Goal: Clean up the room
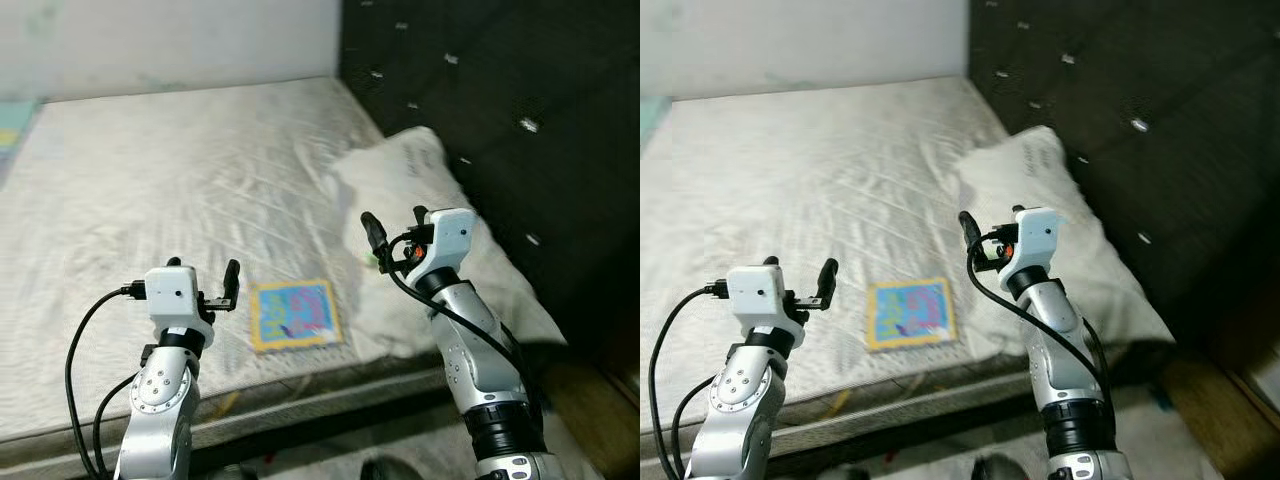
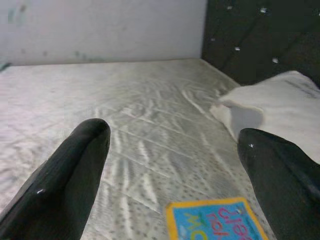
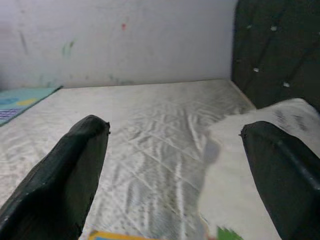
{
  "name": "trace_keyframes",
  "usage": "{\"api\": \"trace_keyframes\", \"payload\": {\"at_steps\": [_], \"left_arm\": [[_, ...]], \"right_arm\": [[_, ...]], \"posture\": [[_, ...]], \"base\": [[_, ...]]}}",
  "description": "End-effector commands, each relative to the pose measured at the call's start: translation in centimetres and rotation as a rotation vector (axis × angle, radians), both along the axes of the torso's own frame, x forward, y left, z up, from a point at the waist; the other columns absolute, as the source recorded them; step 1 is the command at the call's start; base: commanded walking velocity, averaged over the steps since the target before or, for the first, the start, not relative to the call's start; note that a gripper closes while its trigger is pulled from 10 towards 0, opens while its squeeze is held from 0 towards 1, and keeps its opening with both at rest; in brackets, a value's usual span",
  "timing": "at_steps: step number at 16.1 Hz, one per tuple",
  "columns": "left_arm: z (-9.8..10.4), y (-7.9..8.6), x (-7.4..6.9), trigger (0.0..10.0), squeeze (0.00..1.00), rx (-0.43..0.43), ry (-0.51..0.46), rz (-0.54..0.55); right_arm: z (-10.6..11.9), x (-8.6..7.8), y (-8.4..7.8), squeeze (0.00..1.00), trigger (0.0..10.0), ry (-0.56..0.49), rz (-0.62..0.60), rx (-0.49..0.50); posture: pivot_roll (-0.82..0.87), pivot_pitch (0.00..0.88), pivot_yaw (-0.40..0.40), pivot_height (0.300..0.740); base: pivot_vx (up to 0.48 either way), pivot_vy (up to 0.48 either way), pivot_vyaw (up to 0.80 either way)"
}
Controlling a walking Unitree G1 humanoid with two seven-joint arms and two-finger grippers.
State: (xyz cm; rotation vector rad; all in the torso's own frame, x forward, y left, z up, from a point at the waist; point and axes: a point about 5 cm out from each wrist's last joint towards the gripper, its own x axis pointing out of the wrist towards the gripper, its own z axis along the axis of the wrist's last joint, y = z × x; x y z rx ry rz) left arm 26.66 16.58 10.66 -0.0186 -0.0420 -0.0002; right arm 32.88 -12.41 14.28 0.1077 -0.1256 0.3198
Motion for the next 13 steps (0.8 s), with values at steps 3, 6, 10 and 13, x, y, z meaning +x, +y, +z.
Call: {"api": "trace_keyframes", "payload": {"at_steps": [3, 6, 10, 13], "left_arm": [[-0.14, 0.05, 0.05, 10.0, 0.00, 0.004, 0.014, 0.017], [-0.62, 0.30, 0.12, 10.0, 0.00, 0.006, 0.046, 0.054], [-0.98, 0.90, 0.02, 10.0, 0.00, -0.018, 0.070, 0.103], [-0.80, 0.70, 0.01, 10.0, 0.00, -0.022, 0.059, 0.084]], "right_arm": [[0.28, 0.10, -0.03, 0.00, 10.0, -0.011, 0.002, 0.005], [0.08, -0.03, 0.07, 0.00, 10.0, -0.005, 0.003, 0.007], [-0.22, -0.23, 0.20, 0.00, 10.0, 0.004, 0.002, 0.011], [-0.51, -0.24, -0.01, 0.00, 10.0, 0.021, -0.011, 0.004]], "posture": [[-0.07, 0.000, -0.011, 0.740], [-0.07, 0.000, -0.010, 0.740], [-0.06, 0.000, -0.012, 0.740], [-0.07, 0.000, -0.017, 0.740]], "base": [[0.000, 0.000, 0.00], [0.000, 0.000, 0.00], [0.000, 0.000, 0.00], [0.000, 0.000, 0.00]]}}
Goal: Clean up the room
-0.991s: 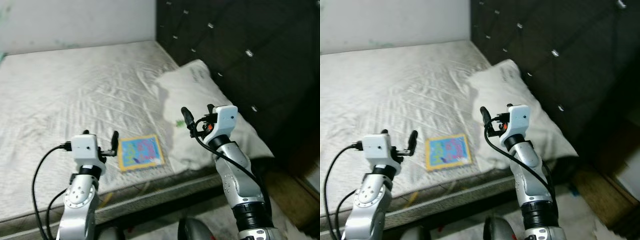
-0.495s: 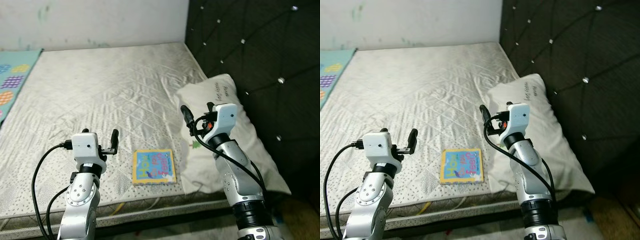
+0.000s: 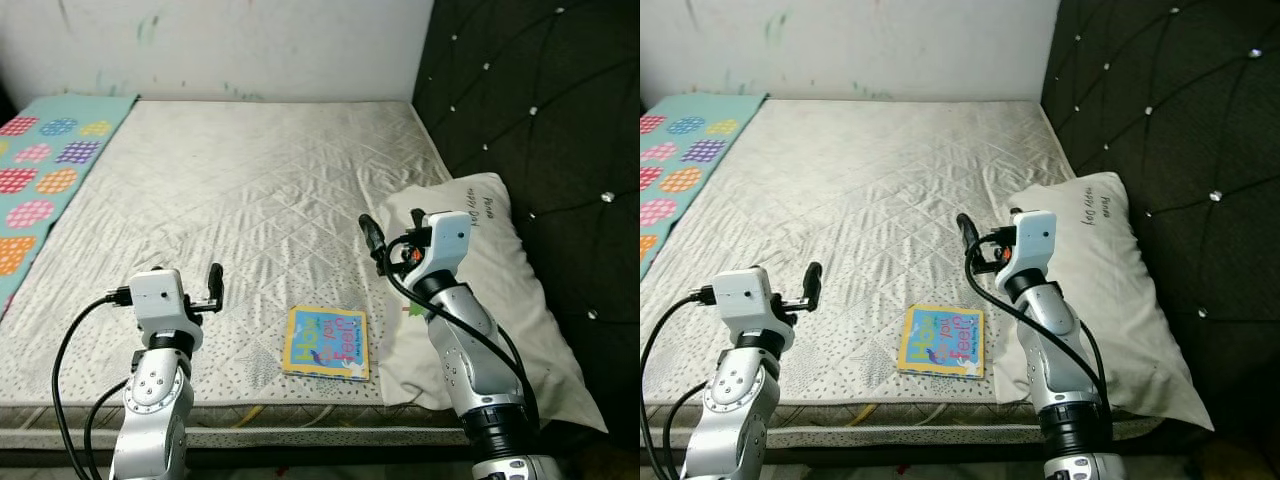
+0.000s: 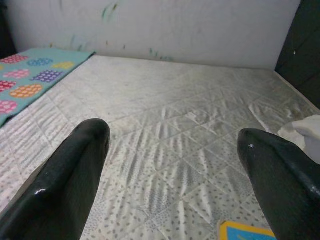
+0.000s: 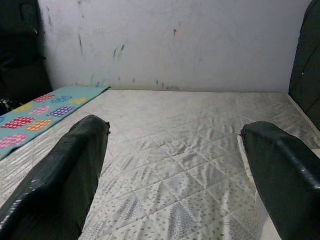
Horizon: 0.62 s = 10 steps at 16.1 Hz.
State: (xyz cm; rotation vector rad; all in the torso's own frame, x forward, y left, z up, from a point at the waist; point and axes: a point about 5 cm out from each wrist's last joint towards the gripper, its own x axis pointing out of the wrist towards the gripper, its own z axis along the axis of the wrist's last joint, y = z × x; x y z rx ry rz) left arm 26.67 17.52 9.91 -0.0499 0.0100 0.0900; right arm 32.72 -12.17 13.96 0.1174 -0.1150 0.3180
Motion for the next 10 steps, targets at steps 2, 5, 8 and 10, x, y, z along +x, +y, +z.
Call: {"api": "trace_keyframes", "payload": {"at_steps": [2, 5, 8, 10], "left_arm": [[-0.4, -0.3, 0.1, 10.0, 0.00, -0.024, 0.030, -0.009], [-0.5, -0.4, 0.1, 10.0, 0.00, -0.051, 0.035, -0.021], [-0.1, -0.8, 0.1, 10.0, 0.00, -0.054, 0.009, -0.053], [0.2, -0.3, -0.3, 10.0, 0.00, -0.089, -0.007, -0.017]], "right_arm": [[-0.4, -0.1, -0.4, 0.00, 10.0, 0.024, -0.024, -0.005], [-0.7, -0.4, -0.3, 0.00, 10.0, 0.031, -0.020, -0.002], [-0.9, -0.4, -0.1, 0.00, 10.0, 0.043, -0.018, 0.000], [-1.4, -0.6, -0.3, 0.00, 10.0, 0.059, -0.012, -0.022]], "posture": [[-0.07, 0.003, -0.017, 0.740], [-0.07, 0.009, -0.020, 0.740], [-0.07, 0.015, -0.028, 0.740], [-0.06, 0.017, -0.032, 0.740]], "base": [[0.000, 0.000, 0.00], [0.000, 0.000, 0.00], [0.000, 0.000, 0.00], [0.000, 0.000, 0.00]]}}
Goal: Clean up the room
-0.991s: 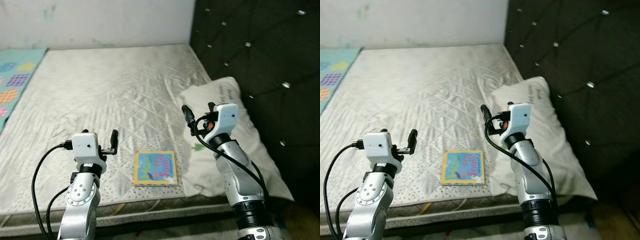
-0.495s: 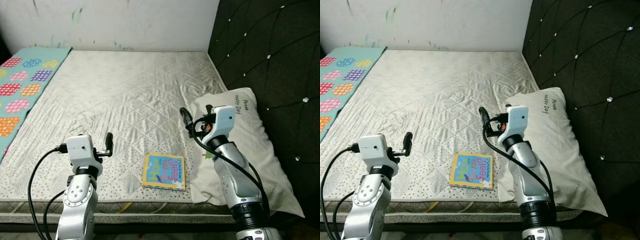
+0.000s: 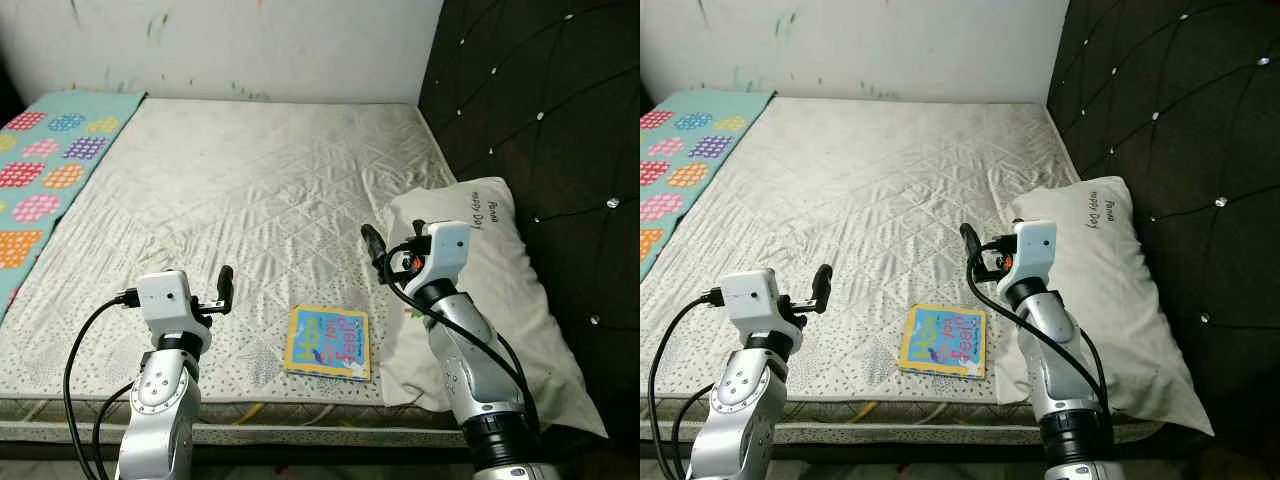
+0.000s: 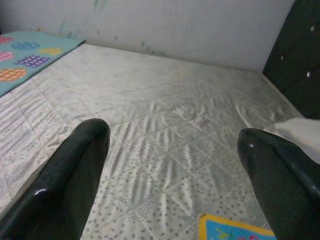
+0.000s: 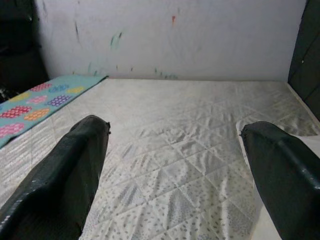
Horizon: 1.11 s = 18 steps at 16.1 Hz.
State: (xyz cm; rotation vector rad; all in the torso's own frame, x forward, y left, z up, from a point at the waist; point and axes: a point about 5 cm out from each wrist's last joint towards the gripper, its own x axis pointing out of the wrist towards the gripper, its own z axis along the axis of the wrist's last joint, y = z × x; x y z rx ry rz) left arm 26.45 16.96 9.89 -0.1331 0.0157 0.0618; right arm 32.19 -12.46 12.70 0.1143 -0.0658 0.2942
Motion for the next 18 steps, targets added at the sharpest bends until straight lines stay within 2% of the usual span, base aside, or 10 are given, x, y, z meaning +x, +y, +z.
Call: {"api": "trace_keyframes", "payload": {"at_steps": [1, 4, 5, 8, 15, 18], "left_arm": [[0.2, 0.4, -0.2, 10.0, 0.00, -0.013, -0.004, 0.020], [0.0, 0.7, -0.5, 10.0, 0.00, -0.015, 0.008, 0.030], [0.0, 0.7, -0.5, 10.0, 0.00, -0.015, 0.008, 0.028], [-0.2, 0.7, -0.6, 10.0, 0.00, -0.024, 0.022, 0.024], [-0.3, 0.6, -0.4, 10.0, 0.00, -0.036, 0.034, 0.018], [-0.3, 0.7, -0.3, 10.0, 0.00, -0.039, 0.038, 0.023]], "right_arm": [[-0.4, -0.2, 0.0, 0.00, 10.0, 0.016, 0.011, -0.020], [-3.0, -0.8, -1.2, 0.00, 10.0, 0.107, -0.039, -0.119], [-3.4, -0.9, -1.4, 0.00, 10.0, 0.120, -0.048, -0.125], [-3.5, -1.2, -1.6, 0.00, 10.0, 0.120, -0.053, -0.124], [-3.1, -0.7, -1.5, 0.00, 10.0, 0.100, -0.054, -0.131], [-3.1, -0.7, -1.4, 0.00, 10.0, 0.100, -0.050, -0.130]], "posture": [[-0.06, 0.017, -0.033, 0.740], [-0.06, 0.017, -0.034, 0.740], [-0.06, 0.017, -0.034, 0.740], [-0.06, 0.011, -0.029, 0.740], [-0.06, 0.004, -0.031, 0.740], [-0.06, 0.005, -0.032, 0.740]], "base": [[0.000, 0.000, 0.00], [0.000, 0.000, 0.00], [0.000, 0.000, 0.00], [0.000, 0.000, 0.00], [0.000, 0.000, -0.69], [0.000, 0.310, -0.42]]}}
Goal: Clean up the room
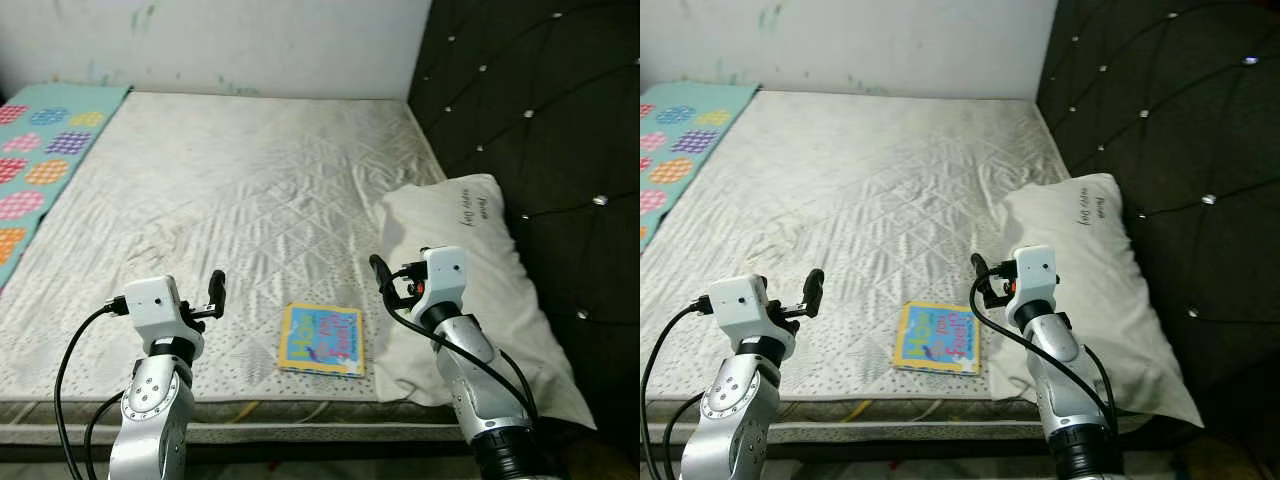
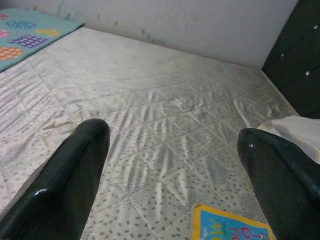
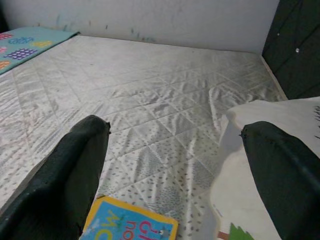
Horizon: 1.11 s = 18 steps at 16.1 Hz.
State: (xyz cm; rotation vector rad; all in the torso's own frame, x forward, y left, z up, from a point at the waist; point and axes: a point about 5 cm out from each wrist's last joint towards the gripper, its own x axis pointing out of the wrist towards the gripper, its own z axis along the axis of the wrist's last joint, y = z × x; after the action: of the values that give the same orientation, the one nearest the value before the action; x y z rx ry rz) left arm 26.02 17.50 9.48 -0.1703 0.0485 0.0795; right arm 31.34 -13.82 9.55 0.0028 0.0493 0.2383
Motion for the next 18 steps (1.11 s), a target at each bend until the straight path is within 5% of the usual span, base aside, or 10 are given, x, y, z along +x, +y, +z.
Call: {"api": "trace_keyframes", "payload": {"at_steps": [1, 18], "left_arm": [[0.00, 0.17, 0.15, 10.0, 0.00, -0.007, 0.009, 0.010], [-0.29, 0.21, 0.60, 10.0, 0.00, -0.035, 0.030, 0.028]], "right_arm": [[0.06, 0.17, 0.06, 0.00, 10.0, 0.000, 0.004, -0.003], [0.13, 0.01, -0.12, 0.00, 10.0, -0.005, 0.015, -0.026]], "posture": [[-0.06, 0.007, -0.033, 0.740], [-0.08, 0.023, -0.034, 0.740]], "base": [[0.000, 0.326, 0.00], [0.000, 0.355, 0.00]]}}
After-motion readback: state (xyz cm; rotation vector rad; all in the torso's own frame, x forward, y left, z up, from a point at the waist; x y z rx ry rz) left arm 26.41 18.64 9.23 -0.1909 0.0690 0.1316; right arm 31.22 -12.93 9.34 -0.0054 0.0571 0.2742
